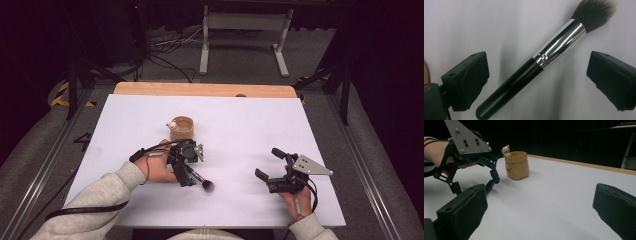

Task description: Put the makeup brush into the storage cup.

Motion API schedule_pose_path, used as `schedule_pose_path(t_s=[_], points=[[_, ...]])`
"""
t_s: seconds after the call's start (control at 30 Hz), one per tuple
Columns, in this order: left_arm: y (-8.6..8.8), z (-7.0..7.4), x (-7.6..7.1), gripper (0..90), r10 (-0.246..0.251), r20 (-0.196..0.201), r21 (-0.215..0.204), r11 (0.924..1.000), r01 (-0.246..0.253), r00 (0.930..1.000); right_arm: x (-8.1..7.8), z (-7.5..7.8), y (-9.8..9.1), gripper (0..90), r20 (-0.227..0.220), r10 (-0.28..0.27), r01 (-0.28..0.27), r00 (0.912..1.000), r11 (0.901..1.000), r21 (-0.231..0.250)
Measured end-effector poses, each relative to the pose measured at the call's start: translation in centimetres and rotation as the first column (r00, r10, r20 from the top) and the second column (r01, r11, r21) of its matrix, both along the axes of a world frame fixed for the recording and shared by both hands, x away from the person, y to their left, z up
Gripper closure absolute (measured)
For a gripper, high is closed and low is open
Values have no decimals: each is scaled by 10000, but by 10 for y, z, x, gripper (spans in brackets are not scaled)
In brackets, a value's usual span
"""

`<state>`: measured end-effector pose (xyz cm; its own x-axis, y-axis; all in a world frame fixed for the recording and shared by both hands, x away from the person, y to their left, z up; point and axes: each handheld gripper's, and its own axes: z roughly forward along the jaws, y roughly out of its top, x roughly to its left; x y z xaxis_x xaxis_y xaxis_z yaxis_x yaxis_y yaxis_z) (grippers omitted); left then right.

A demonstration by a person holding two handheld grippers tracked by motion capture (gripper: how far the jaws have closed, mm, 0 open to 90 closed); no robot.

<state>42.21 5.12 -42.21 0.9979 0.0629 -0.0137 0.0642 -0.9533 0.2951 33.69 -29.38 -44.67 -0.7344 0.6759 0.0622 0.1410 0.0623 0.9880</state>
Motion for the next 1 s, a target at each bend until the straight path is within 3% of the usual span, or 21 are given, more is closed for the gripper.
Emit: schedule_pose_path(t_s=[0.43,1.0], points=[[0,-5,0,120,-162,-116,43,9999,162,9998,0,-1,0,0,-56,-4,4,10000,10000,1],[4,-7,3,292,-69,-306,37,10000,70,9995,0,-1,0,0,-83,-10,10,10000,10000,13]])
